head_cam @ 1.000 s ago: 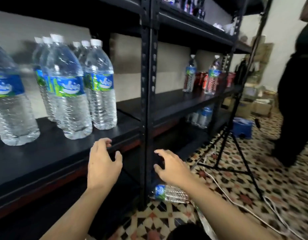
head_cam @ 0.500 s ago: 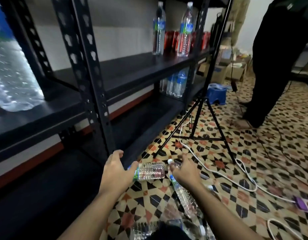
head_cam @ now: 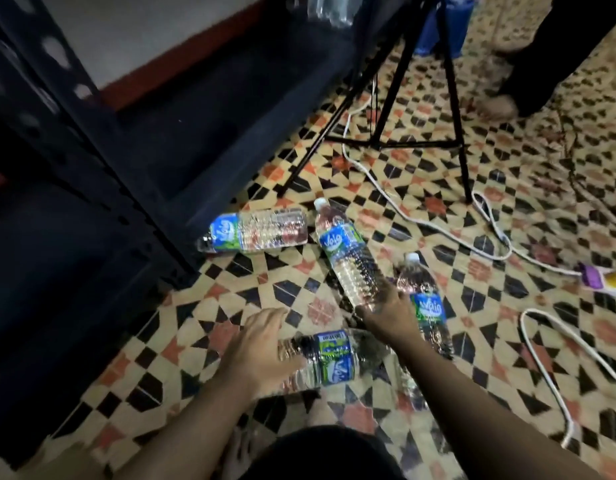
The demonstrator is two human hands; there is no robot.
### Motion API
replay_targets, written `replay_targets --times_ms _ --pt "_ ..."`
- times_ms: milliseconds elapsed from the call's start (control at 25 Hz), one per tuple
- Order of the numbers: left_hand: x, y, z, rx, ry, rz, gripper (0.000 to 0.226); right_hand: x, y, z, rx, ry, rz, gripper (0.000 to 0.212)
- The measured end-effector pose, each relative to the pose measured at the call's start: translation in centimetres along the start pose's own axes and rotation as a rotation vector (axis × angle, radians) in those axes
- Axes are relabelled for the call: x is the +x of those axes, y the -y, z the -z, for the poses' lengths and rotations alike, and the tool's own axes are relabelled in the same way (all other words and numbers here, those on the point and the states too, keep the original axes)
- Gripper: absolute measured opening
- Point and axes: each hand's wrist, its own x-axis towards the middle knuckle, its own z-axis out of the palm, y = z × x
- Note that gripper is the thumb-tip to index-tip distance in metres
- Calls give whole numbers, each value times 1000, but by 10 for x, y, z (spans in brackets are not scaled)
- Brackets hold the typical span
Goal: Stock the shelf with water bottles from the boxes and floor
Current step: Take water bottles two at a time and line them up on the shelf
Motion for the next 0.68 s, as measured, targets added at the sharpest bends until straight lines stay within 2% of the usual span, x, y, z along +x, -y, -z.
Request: replay_targets --times_ms 120,280,440,560,680 --pt "11 7 -41 188 185 -62 101 22 2 -6 -32 2 22 96" --pt "23 24 -63 449 186 -101 98 34 7 -12 -220 -48 68 89" --pt "26 53 -44 457 196 -31 91 31 12 -11 -321 5 104 90" --pt "12 86 -40 464 213 76 100 32 15 -7 -314 43 106 86" --pt "-7 107 -33 353 224 230 107 25 18 -8 -303 98 66 92"
